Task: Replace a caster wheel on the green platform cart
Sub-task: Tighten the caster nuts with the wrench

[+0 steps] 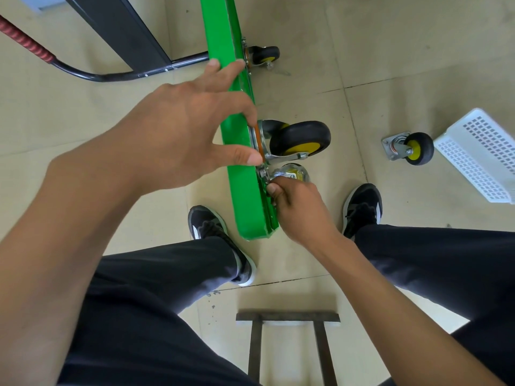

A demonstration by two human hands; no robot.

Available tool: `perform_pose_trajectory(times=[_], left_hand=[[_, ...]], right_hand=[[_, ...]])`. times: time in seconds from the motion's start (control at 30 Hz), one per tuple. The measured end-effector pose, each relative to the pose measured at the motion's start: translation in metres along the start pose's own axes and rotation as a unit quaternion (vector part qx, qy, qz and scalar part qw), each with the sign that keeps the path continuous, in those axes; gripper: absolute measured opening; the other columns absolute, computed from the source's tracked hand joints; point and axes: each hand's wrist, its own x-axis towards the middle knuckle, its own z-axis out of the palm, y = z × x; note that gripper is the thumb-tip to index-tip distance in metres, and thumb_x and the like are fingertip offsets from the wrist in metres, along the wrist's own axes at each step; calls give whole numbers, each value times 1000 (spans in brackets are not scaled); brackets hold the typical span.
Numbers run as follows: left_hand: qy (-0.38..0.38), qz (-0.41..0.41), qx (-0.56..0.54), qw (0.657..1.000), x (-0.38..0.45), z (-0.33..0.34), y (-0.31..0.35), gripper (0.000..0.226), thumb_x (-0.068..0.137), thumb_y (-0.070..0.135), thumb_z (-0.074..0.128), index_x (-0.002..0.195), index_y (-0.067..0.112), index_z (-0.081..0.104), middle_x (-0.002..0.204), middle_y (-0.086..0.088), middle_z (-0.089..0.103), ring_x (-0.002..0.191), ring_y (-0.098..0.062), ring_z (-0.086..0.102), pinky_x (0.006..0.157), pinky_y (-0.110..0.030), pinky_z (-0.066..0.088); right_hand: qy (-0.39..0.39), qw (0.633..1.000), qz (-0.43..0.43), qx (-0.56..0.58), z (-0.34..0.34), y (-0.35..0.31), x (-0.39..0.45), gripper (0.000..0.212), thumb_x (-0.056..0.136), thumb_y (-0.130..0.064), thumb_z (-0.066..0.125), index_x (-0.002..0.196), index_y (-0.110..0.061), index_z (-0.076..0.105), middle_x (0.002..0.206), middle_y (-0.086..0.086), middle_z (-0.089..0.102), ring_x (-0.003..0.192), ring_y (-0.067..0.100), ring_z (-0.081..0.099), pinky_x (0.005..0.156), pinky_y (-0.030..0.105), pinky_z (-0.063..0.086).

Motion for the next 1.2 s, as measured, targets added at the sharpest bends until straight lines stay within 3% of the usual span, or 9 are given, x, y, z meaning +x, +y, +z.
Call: perform_pose_trajectory(times=[0.17,0.23,0.3,0.47,0.6,0.73,0.9,1.07,1.2], left_hand=[[0,1,-9,1000,-1,0,0,66,67,79,38,118,41,56,167,6,8,154,-19,10,114,-47,29],[-2,2,-11,1000,-1,-1,0,69,66,79,37,119,40,56,167,5,8,154,-20,10,115,-48,29],[-3,3,-9,1000,0,-1,0,72,66,80,35,121,39,56,167,4,8,154,-21,10,115,-49,29],[-4,5,-12,1000,-2,-1,0,73,66,80,34,122,38,56,167,4,8,154,-22,9,114,-49,29],[-3,7,-17,1000,-2,0,-1,72,67,79,35,122,38,56,168,3,7,154,-22,9,114,-49,29],[-5,8,-12,1000,-1,0,-1,68,70,77,39,123,38,56,167,3,7,154,-22,8,115,-50,29],[-6,8,-18,1000,-1,0,-1,69,68,78,38,122,39,55,167,3,7,154,-21,8,115,-49,28],[-8,8,-19,1000,-1,0,-1,66,70,77,41,122,39,56,167,4,6,154,-21,8,115,-49,29],[-11,9,-21,1000,-1,-1,-1,64,71,76,42,121,39,56,167,3,6,154,-21,7,115,-49,28]], right_hand=[[-12,994,94,52,-9,-20,-4,47,105,-42,45,68,-14,58,63,5,61,58,24,59,55,37,45],[-39,985,148,85,-18,-32,-1,51,104,-44,46,74,-5,62,66,13,67,54,30,65,55,44,56],[-69,977,177,98,-28,-39,1,52,104,-42,47,79,0,63,68,16,68,48,29,66,50,39,58],[-100,973,171,118,-37,-43,-5,51,106,-42,43,77,-4,62,64,9,64,40,12,58,44,24,48],[-93,979,147,109,-41,-29,-16,48,105,-44,44,83,-10,70,64,1,65,52,12,58,59,36,54],[-77,969,178,150,-51,-17,-31,42,106,-40,44,89,-13,72,67,2,66,54,13,58,53,28,51],[-38,972,159,167,-66,-20,-35,28,104,-10,45,97,-8,72,83,3,73,62,5,59,59,24,52],[4,974,131,185,-81,-25,-40,35,100,3,45,123,-17,63,88,4,75,69,17,70,62,23,55],[24,956,127,262,-95,-39,-51,23,100,3,46,104,-18,55,89,14,72,61,33,72,56,38,60]])
